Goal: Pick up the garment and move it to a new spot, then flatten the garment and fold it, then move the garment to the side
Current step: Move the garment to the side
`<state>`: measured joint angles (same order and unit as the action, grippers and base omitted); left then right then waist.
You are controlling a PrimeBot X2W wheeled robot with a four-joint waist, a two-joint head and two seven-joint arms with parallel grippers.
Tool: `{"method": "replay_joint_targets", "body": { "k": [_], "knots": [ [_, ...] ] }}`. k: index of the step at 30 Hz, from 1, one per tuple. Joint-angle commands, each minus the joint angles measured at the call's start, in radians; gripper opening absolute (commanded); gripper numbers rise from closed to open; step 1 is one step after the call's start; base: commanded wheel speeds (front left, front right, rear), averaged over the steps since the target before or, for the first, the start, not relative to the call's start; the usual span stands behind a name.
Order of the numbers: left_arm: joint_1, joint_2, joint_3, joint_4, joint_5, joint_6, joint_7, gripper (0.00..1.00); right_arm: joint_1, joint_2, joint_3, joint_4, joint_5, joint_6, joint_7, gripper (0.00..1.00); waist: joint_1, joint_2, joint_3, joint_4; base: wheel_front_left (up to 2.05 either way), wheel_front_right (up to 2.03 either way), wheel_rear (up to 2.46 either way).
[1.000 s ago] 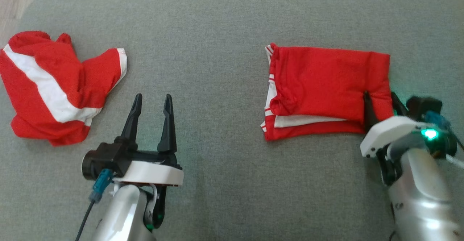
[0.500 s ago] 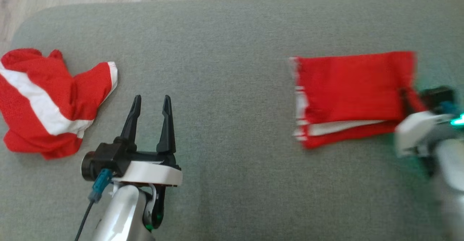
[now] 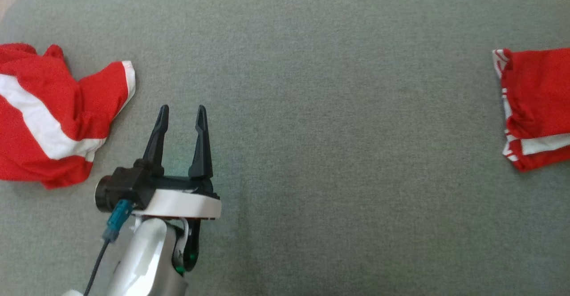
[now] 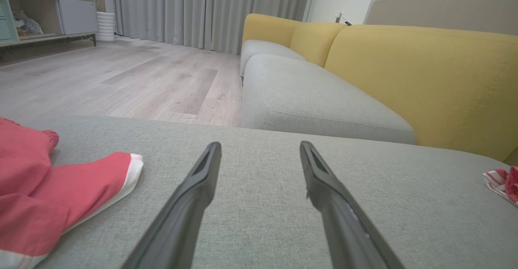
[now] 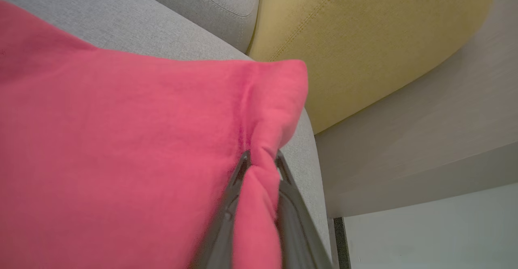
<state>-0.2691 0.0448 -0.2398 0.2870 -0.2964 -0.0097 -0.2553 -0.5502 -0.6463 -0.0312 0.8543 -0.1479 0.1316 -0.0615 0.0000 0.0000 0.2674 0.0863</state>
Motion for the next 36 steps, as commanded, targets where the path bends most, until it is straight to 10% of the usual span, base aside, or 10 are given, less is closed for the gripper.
{"method": "replay_joint_targets", "body": {
  "k": [1,9,11,24,36],
  "knots": [
    [-0.041,0.005,0.036,-0.035,0.008,-0.002,-0.006,1.00,-0.017,-0.055,-0.006,-0.011,-0.012,-0.001,-0.013,0.00,0.0000,0.0000,0.016,0.009,0.00,0.00,0.00],
    [-0.056,0.005,0.044,-0.037,0.008,-0.004,-0.006,1.00,-0.046,-0.041,-0.080,0.010,-0.061,-0.001,-0.034,0.07,0.0000,0.0000,0.045,0.015,0.00,0.00,0.00],
    [-0.055,0.005,0.046,-0.036,0.008,-0.003,-0.006,1.00,-0.050,-0.027,-0.097,-0.001,-0.075,-0.001,-0.044,0.98,0.0000,0.0000,0.041,0.013,0.00,0.00,0.00],
    [-0.023,0.005,0.044,-0.025,-0.010,0.007,-0.006,1.00,-0.040,0.117,-0.163,-0.130,-0.094,-0.001,-0.079,1.00,0.0000,0.0000,-0.085,-0.007,0.00,0.00,0.00],
    [0.055,0.005,0.042,-0.033,-0.012,0.018,-0.006,1.00,0.105,0.384,-0.152,-0.517,0.053,-0.001,-0.055,1.00,0.0000,0.0000,-0.216,-0.004,0.00,0.00,0.00]
  ]
}}
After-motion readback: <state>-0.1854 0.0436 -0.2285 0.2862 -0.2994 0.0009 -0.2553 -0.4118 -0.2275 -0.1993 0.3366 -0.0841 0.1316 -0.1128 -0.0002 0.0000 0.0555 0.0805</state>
